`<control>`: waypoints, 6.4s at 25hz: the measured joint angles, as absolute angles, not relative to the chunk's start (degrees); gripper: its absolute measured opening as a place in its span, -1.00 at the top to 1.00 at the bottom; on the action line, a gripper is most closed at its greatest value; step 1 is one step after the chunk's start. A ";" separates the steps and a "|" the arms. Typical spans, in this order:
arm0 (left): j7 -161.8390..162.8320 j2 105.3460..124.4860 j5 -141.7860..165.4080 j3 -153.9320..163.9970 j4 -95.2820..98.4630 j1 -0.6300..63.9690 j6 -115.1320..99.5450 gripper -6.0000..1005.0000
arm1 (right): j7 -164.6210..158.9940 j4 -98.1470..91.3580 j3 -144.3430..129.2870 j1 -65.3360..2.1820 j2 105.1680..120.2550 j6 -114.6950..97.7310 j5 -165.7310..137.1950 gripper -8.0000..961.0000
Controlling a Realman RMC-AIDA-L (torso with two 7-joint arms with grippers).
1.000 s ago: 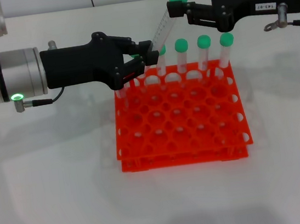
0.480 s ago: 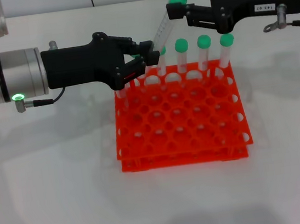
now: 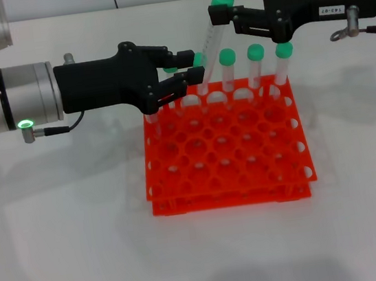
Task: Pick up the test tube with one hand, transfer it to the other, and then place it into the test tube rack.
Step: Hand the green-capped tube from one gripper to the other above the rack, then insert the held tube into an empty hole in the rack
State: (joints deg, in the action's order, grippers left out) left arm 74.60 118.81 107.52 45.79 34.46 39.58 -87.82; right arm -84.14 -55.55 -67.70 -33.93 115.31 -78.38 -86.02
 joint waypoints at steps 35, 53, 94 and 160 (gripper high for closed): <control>87.93 119.02 105.30 45.67 44.64 32.38 -95.27 -0.78 | -84.11 -55.90 -68.36 -32.89 115.38 -78.21 -85.86 0.43; 108.12 118.01 113.79 45.46 69.14 16.64 -104.07 -0.77 | -84.75 -56.75 -70.75 -30.56 115.82 -78.34 -84.92 0.43; 94.18 115.66 128.76 39.70 70.37 16.57 -104.33 -0.76 | -86.28 -52.84 -90.39 -35.72 115.98 -56.08 -77.68 0.42; 92.62 116.12 129.01 39.82 68.71 18.02 -103.61 -0.76 | -87.08 -47.38 -93.88 -37.45 116.18 -51.99 -77.70 0.40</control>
